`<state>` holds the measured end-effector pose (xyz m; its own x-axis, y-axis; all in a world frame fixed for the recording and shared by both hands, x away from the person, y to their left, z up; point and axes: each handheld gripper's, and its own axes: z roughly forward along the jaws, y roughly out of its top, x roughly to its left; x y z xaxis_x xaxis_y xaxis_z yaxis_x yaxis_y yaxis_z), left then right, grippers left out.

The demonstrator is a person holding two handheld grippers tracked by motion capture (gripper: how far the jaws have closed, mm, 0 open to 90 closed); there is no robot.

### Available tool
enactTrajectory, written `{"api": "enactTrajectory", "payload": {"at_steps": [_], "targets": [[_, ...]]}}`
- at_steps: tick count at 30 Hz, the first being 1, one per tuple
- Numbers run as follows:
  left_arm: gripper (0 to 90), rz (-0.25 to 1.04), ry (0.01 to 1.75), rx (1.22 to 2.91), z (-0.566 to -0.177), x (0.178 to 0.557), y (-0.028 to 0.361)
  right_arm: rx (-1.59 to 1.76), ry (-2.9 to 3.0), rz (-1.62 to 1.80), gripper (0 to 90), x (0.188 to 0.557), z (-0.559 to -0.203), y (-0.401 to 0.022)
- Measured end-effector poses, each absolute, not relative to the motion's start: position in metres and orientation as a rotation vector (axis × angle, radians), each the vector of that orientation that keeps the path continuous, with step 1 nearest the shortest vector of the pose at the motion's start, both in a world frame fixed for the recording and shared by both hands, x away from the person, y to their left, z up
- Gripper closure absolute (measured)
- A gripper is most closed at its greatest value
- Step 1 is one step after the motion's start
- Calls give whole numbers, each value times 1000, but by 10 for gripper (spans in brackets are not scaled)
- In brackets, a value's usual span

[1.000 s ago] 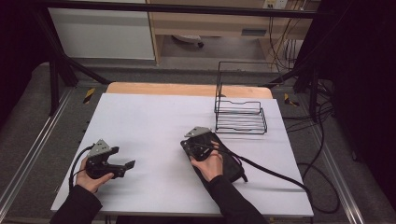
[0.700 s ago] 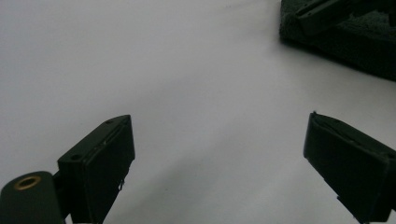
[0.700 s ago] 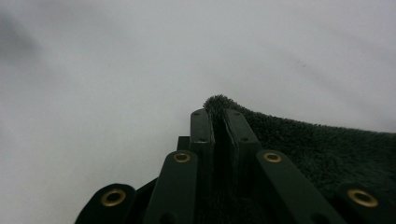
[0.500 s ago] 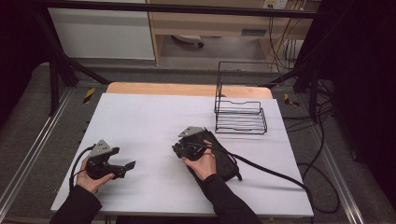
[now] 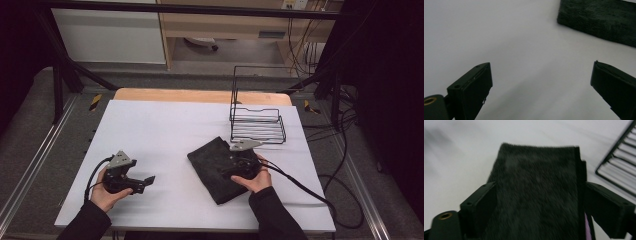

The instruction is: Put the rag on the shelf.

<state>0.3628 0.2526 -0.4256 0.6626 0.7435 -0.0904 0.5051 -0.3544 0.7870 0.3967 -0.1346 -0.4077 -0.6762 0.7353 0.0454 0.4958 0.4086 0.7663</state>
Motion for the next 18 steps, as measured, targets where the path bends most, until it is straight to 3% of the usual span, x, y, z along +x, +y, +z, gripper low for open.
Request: {"api": "enactTrajectory", "payload": {"at_steps": [2,9,18], "targets": [[40,344,957,2043,-424,362,243,1106,2379,1127,82,391,-413,-154],[61,309,926,2092,-421,356,198,1180,2347,1150,84,379,-425,-189],[184,262,837,2134,-415,343,131,1239,2304,1145,212,372,-434,-211]]}}
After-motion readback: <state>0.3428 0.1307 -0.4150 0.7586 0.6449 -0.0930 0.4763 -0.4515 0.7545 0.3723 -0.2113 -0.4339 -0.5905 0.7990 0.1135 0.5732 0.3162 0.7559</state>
